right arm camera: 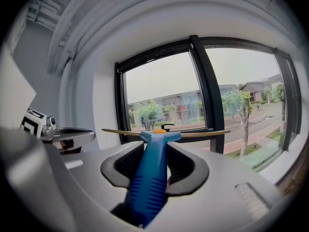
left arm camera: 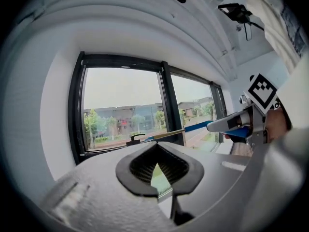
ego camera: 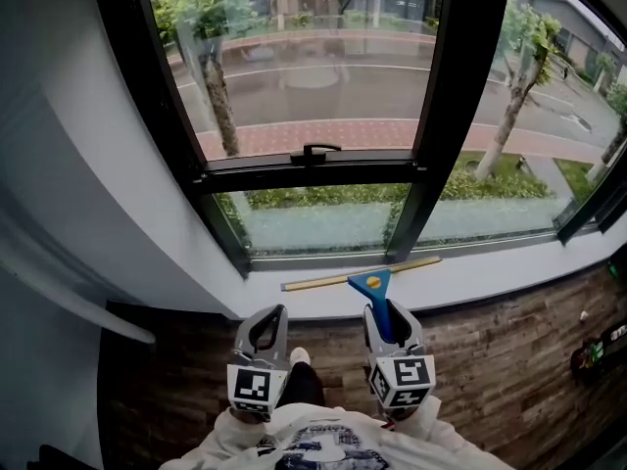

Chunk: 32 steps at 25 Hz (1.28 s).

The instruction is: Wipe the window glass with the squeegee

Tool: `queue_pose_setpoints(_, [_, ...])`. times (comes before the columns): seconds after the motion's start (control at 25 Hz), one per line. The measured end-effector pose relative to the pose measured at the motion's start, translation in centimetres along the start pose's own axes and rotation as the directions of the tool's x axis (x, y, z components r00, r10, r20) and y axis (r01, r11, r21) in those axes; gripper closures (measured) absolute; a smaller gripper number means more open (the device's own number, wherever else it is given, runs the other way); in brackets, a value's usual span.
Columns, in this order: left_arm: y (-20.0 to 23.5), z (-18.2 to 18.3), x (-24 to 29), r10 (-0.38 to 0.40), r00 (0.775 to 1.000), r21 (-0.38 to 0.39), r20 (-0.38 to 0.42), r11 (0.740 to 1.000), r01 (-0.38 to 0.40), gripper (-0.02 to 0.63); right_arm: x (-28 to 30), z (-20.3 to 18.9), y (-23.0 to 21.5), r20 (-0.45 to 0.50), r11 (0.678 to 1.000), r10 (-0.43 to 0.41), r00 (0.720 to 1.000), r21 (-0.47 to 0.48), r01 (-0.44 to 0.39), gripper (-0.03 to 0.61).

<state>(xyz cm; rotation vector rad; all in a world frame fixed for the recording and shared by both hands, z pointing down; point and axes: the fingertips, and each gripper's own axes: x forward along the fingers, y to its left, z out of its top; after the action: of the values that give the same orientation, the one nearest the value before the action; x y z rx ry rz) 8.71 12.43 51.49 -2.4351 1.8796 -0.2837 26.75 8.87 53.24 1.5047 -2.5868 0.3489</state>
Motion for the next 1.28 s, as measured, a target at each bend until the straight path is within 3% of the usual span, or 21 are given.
queue_pose_setpoints(0.08, [1.8,0.3,2.4,-0.010,1.000,-0.025,0.027,1.000,0.011,0.614,2.6,0.6,-0.3,0.004,1.000,-0.005,1.000,-0.009,0.005,0.431])
queue_pose_setpoints(0.24, [7.7,0.8,8.0,-0.022,0.999,0.019,0.041,1.000,0.021,0.614,9.9,3.4,0.1,0.022,0.999,-0.030,0.999,-0.025,0.031,0.431])
queue_pose_setpoints(0.36, [14.8,4.0,13.7,-0.059,0.996,0.029,0.061,0.998,0.057,0.614,17.7,9.3,1.3,0.062,0.997,-0.066,0.996,-0.025,0.067,0.431])
queue_pose_setpoints(0.48, [18.6,7.2,18.3,-0.164,0.981,0.016,0.101,0.986,0.163,0.614,22.9,15.5,1.4,0.177,0.995,-0.072,0.982,-0.056,0.083,0.431])
queue_pose_setpoints(0.56, [19.6,10.2,20.3,-0.210,0.967,0.013,0.145,0.978,0.210,0.614,24.5,19.9,0.6,0.275,0.994,-0.062,0.959,-0.071,0.085,0.431])
queue_pose_setpoints(0.68, [22.1,17.0,24.0,-0.199,0.954,0.076,0.225,0.979,0.187,0.614,26.6,28.3,-1.3,0.403,0.987,-0.067,0.913,-0.109,0.121,0.431])
queue_pose_setpoints(0.92, [25.7,28.2,30.7,-0.187,0.928,0.108,0.322,0.981,0.160,0.615,30.8,43.9,-6.1,0.537,0.976,-0.090,0.839,-0.119,0.181,0.433])
queue_pose_setpoints(1.08, [26.0,34.0,34.5,-0.181,0.917,0.159,0.356,0.978,0.132,0.614,32.7,50.7,-8.9,0.576,0.968,-0.108,0.810,-0.126,0.219,0.432])
queue_pose_setpoints(1.2, [25.6,37.5,36.6,-0.203,0.905,0.181,0.374,0.973,0.143,0.614,33.1,54.4,-9.9,0.612,0.952,-0.102,0.784,-0.169,0.255,0.433])
queue_pose_setpoints(1.28, [25.6,39.7,37.4,-0.188,0.901,0.215,0.390,0.970,0.110,0.614,33.3,56.3,-10.2,0.629,0.948,-0.086,0.772,-0.187,0.259,0.433])
